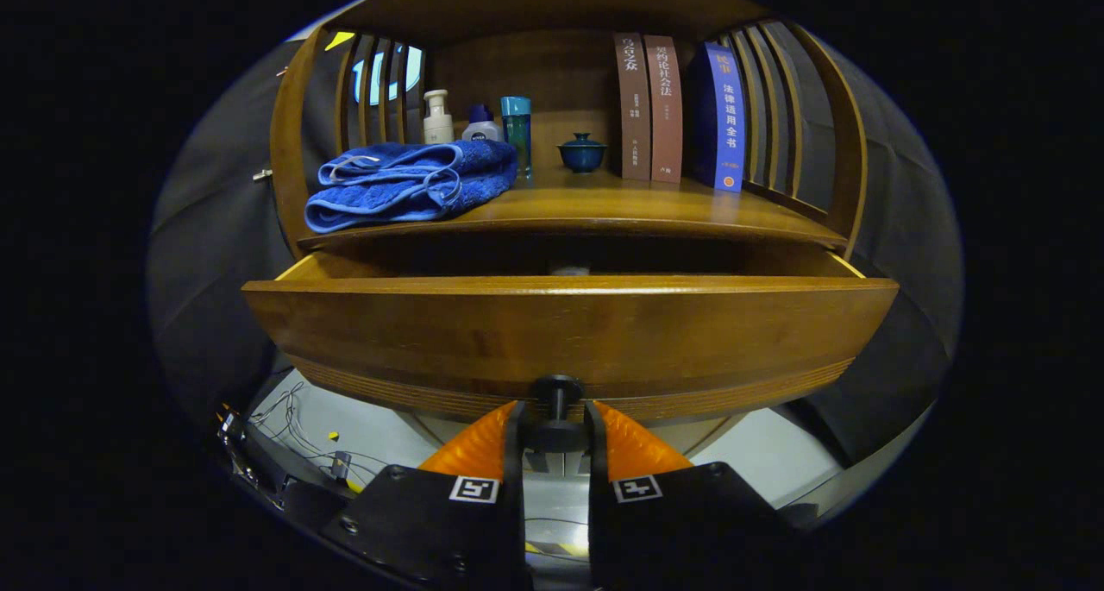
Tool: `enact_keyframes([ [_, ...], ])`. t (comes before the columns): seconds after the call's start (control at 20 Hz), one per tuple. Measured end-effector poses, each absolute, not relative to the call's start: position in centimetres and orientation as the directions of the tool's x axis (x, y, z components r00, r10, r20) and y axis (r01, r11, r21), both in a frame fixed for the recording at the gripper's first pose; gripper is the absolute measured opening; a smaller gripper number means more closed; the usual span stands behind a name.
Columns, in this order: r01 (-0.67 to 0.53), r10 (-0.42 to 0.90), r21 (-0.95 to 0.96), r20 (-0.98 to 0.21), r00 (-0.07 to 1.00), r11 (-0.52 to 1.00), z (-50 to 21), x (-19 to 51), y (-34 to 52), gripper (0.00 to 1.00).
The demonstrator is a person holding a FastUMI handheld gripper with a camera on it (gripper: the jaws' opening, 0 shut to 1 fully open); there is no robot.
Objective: Pull open the drawer, take out the items inside it, and place them on the countertop above the cabinet.
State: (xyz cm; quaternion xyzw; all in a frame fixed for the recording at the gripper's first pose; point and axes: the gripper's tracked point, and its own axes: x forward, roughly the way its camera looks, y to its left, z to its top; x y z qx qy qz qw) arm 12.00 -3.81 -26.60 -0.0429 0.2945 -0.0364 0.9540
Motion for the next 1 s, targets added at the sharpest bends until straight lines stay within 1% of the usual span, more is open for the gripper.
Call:
enact_keyframes([
  [0.55,0.044,-0.086,-0.081,-0.655,0.751,0.996,-27.1,3.1,-2.9,0.33],
  [0.95,0.054,-0.09,-0.073,-0.672,0.736,0.996,-27.3,1.0,-2.4,0.33],
  [1.0,0.053,-0.091,-0.077,-0.674,0.733,0.996,-27.3,0.9,-2.3,0.38],
])
